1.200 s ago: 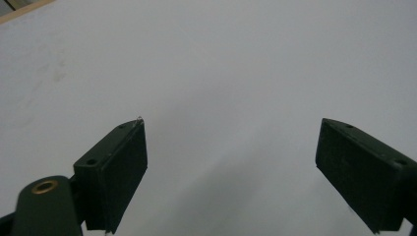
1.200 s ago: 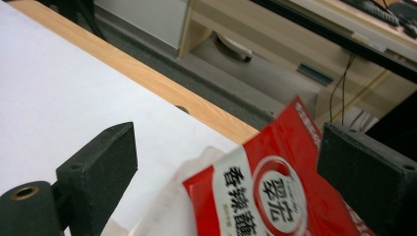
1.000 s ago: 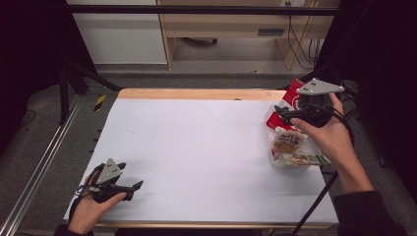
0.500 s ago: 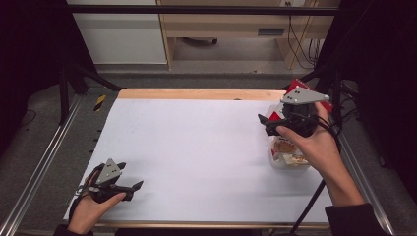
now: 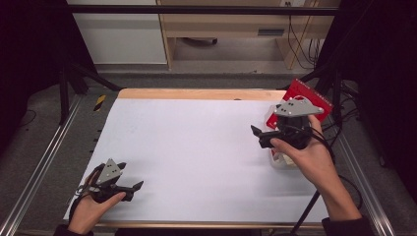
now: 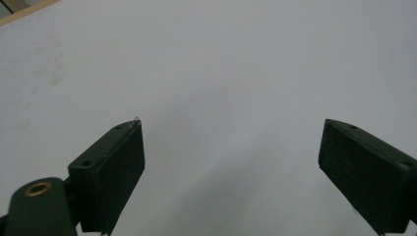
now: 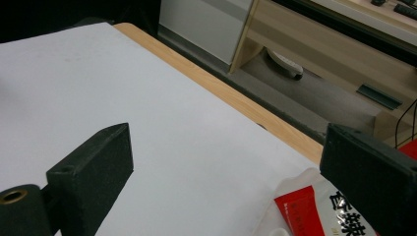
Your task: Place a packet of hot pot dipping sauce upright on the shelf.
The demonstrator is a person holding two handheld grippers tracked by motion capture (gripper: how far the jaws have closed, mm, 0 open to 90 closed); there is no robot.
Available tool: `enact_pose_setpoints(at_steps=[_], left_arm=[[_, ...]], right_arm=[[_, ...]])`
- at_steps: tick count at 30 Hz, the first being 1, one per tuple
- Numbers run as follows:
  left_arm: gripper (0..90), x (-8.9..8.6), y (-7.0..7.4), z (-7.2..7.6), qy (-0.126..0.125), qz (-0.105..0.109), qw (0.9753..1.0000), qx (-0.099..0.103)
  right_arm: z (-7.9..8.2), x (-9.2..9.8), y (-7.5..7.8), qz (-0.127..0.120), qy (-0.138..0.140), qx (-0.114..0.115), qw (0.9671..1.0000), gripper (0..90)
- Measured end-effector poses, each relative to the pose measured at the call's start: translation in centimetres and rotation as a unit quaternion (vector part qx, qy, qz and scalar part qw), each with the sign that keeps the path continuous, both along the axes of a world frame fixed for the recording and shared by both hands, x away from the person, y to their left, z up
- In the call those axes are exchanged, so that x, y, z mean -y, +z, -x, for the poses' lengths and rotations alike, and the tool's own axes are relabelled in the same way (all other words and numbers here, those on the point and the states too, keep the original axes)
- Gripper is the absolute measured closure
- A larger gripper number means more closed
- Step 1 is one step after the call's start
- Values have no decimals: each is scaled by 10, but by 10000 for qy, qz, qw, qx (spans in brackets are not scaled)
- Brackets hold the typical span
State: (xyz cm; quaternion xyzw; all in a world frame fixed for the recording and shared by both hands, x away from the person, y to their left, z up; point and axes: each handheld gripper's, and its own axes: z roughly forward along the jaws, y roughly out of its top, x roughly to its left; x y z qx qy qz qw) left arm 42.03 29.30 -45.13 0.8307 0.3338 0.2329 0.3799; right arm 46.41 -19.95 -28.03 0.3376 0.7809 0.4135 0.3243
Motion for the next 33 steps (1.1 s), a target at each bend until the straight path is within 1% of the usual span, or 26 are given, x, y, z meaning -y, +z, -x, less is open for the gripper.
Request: enact_pose_setpoints(at_steps=[6, 7, 12, 13, 17, 18, 19, 24, 25, 26, 27, 28, 29, 33], left_arm=[[96, -1, 0, 0, 23, 11, 10000, 12], [95, -1, 0, 0, 29, 17, 10000, 16], [86, -2, 0, 0, 49, 29, 10000, 34], [86, -3, 0, 0, 53, 31, 10000, 28], [81, -3, 1, 0, 67, 37, 10000, 51], [81, -3, 1, 0, 70, 36, 10000, 58], [81, -3, 0, 0, 70, 25, 10000, 61], [80, -4, 0, 0, 93, 43, 9999, 80], [80, -5, 1, -1, 103, 57, 9999, 95], [80, -5, 1, -1, 103, 57, 9999, 95], [80, -5, 1, -1, 124, 68, 9998, 113], [80, -5, 1, -1, 124, 68, 9998, 113], [80, -6, 1, -1, 130, 70, 9998, 134], [80, -6, 1, -1, 146, 39, 9998, 163]], right_arm=[[8, -7, -5, -35, 100, -21, 9999, 63], [11, -9, -7, -65, 133, 4, 9999, 63], [18, -14, -11, -85, 211, 10, 9997, 63], [21, -16, -15, -115, 226, -9, 9997, 63], [26, -19, -22, -113, 241, -47, 9996, 63], [26, -19, -22, -113, 241, -47, 9996, 63], [28, -21, -26, -110, 255, -71, 9996, 63], [32, -23, -34, -148, 273, -104, 9995, 63], [34, -24, -38, -137, 264, -126, 9995, 62], [34, -24, -38, -137, 264, -126, 9995, 62], [36, -24, -43, -193, 257, -181, 9993, 61], [36, -24, -43, -193, 257, -181, 9993, 61], [39, -24, -48, -227, 241, -233, 9992, 61], [44, -27, -60, -248, 254, -291, 9989, 57]])
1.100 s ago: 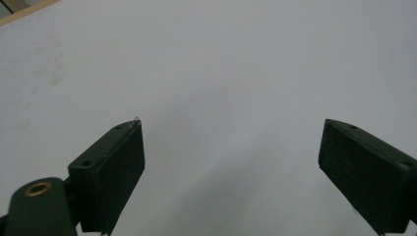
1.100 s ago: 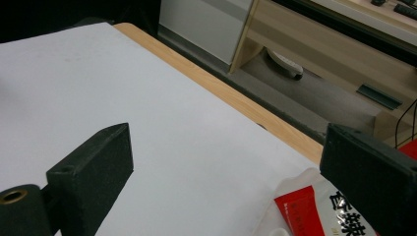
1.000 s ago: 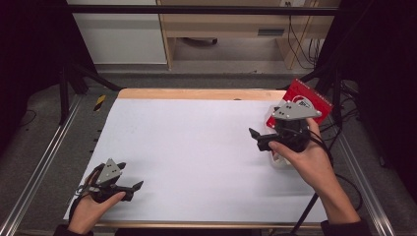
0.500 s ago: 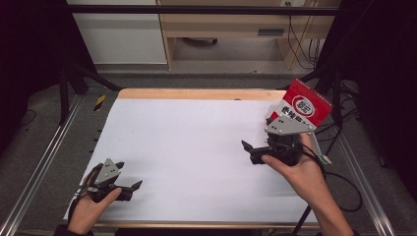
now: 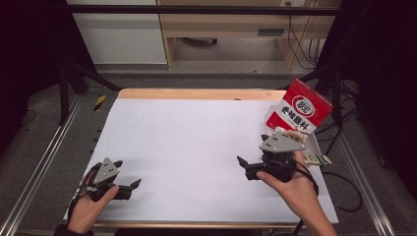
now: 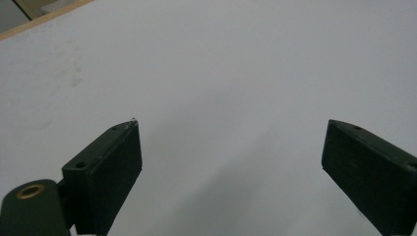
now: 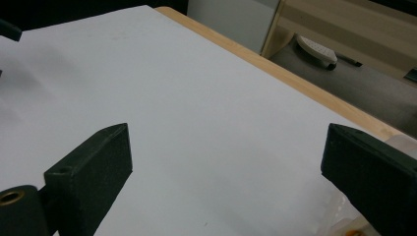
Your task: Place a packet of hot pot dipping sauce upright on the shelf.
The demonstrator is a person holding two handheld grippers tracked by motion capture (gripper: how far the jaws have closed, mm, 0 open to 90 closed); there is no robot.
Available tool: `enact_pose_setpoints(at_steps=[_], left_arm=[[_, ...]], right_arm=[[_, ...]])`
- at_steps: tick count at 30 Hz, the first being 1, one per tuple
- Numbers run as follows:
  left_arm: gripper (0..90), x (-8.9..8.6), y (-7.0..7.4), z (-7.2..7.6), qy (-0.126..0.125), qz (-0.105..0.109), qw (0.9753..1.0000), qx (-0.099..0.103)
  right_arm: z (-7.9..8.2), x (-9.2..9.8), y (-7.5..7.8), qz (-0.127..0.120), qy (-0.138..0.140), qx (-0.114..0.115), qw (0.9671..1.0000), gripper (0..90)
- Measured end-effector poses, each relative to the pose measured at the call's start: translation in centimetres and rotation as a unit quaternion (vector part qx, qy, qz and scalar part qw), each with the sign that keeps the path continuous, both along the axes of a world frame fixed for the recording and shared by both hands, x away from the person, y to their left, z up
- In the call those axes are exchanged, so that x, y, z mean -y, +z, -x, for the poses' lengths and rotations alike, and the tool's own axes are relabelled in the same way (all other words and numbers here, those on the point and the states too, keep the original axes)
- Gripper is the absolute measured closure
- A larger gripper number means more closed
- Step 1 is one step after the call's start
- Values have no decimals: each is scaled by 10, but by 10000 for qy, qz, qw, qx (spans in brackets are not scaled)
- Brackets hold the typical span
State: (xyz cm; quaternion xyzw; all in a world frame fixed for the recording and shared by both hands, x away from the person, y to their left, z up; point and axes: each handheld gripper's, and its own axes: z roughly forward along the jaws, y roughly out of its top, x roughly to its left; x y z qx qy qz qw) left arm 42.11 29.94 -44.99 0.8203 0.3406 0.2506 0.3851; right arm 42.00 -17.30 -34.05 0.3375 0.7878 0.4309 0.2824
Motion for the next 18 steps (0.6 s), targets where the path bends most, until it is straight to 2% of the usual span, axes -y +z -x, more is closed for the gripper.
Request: enact_pose_setpoints(at_steps=[5, 6, 10, 18], left_arm=[[80, -1, 1, 1, 31, 0, 10000, 42], [80, -1, 0, 0, 42, -19, 10000, 40], [80, -1, 0, 0, 7, -147, 9999, 60], [80, -3, -1, 0, 61, -130, 9999, 58]], right_arm=[[5, -1, -15, -74, 4, -73, 9999, 57], [6, -3, -22, -23, 2, -80, 10000, 58], [8, -4, -37, -37, 19, -164, 9999, 61], [7, -8, -62, -22, -31, -361, 9993, 60]])
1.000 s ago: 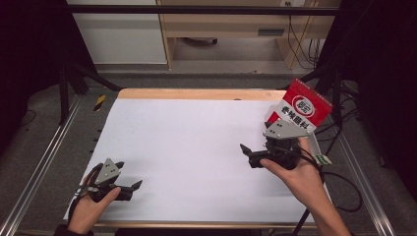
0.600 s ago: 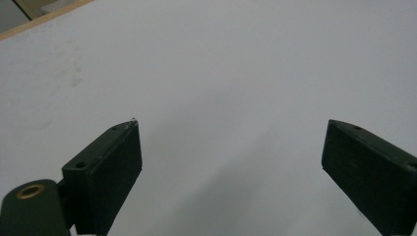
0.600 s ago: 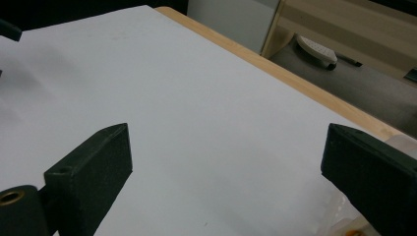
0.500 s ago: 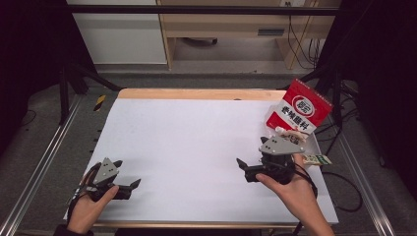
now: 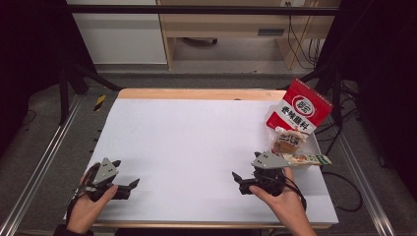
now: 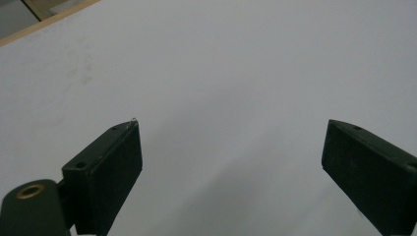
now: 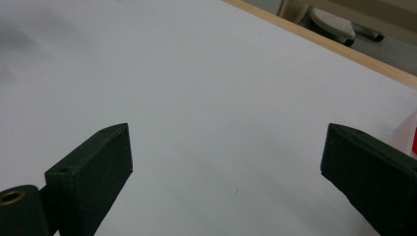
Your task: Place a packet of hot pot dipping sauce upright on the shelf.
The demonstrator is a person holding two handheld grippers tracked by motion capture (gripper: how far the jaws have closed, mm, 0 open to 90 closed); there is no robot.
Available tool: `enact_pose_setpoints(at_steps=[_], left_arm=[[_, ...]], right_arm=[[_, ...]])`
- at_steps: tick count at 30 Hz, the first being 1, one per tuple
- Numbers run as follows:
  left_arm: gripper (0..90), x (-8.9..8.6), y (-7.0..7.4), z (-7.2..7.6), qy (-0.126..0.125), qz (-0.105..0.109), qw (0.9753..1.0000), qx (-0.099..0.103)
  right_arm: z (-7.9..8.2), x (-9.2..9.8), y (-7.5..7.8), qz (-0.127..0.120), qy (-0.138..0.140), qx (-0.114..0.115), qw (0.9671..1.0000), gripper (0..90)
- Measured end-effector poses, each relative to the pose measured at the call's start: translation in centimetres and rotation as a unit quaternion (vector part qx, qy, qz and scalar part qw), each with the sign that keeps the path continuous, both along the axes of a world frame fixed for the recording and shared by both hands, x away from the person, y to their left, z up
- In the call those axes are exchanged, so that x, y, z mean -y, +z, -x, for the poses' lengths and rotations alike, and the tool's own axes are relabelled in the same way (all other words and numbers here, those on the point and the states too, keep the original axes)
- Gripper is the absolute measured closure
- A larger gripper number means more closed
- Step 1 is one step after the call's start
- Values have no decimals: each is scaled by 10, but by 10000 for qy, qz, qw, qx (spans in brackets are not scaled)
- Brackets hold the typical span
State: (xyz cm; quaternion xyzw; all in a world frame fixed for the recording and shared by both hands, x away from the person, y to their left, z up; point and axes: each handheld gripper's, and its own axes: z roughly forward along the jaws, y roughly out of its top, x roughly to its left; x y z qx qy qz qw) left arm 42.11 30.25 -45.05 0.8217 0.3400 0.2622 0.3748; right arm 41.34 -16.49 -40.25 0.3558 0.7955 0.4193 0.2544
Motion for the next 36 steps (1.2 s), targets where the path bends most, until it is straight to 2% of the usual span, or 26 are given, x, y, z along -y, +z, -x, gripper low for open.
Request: enact_pose_setpoints(at_steps=[7, 16, 28, 31, 36], left_arm=[[80, 0, -1, -1, 53, -11, 10000, -10], [80, -3, -3, -2, 116, -46, 9999, -29], [80, -4, -3, -3, 131, -82, 9999, -46], [80, -4, -3, -4, 161, -72, 9998, -48], [80, -4, -3, -4, 174, -47, 9998, -38]], right_arm=[[-4, -5, -13, 0, 39, -89, 10000, 58], [-20, -20, -37, -147, 49, -268, 9995, 65], [-41, -33, -50, -299, -22, -330, 9990, 74], [-41, -32, -54, -211, -66, -418, 9989, 78], [-30, -29, -57, -69, -159, -409, 9990, 81]])
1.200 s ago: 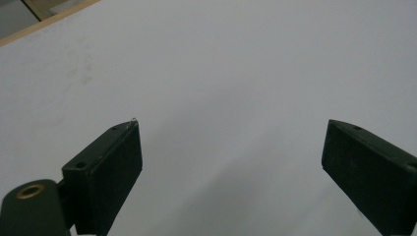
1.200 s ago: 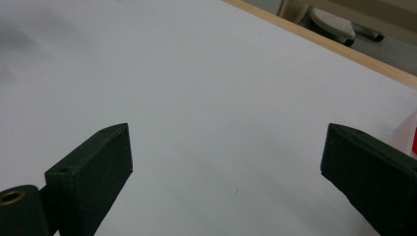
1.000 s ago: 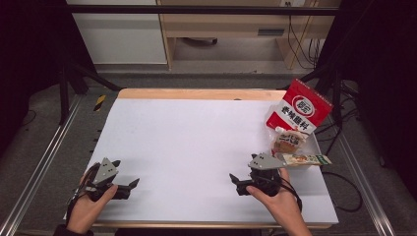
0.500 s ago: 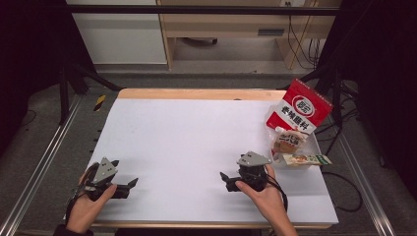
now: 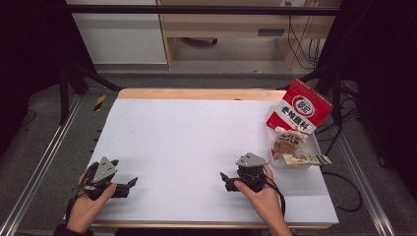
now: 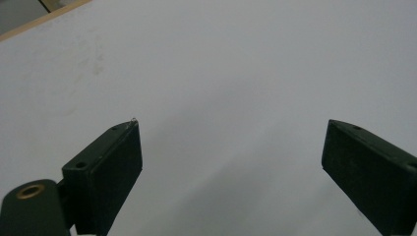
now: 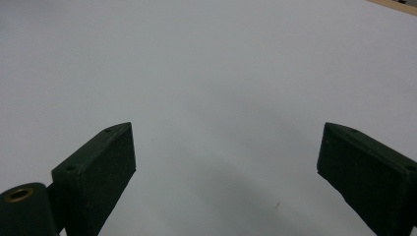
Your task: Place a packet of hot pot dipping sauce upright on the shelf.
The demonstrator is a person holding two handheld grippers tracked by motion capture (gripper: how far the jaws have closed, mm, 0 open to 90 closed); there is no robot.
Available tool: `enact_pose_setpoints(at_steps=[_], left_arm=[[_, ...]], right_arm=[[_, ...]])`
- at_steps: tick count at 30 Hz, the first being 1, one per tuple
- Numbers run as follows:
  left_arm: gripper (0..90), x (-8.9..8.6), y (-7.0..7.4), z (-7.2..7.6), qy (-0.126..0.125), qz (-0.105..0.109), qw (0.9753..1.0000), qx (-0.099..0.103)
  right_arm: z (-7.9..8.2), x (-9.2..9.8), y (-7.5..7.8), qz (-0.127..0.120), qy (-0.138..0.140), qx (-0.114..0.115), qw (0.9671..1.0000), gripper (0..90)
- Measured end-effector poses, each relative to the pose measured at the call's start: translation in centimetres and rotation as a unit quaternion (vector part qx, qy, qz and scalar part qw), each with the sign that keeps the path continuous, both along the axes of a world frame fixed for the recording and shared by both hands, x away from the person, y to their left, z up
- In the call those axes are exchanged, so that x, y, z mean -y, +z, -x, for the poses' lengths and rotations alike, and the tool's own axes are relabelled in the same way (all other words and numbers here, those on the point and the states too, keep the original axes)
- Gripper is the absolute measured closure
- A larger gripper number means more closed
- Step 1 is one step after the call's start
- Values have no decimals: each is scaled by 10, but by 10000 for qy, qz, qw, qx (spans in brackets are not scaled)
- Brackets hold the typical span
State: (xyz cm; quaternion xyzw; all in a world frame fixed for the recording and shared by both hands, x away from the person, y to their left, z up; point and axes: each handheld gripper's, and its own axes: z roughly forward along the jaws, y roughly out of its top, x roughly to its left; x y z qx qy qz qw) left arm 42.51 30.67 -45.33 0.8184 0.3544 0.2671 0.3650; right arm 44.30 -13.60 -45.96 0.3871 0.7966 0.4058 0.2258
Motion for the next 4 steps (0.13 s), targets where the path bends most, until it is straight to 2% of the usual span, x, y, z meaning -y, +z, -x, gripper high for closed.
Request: enact_pose_setpoints(at_steps=[4], left_arm=[[80, 1, 0, -1, -10, -30, 10000, 2]], right_arm=[[7, 0, -3, 4, 20, -47, 10000, 81]])
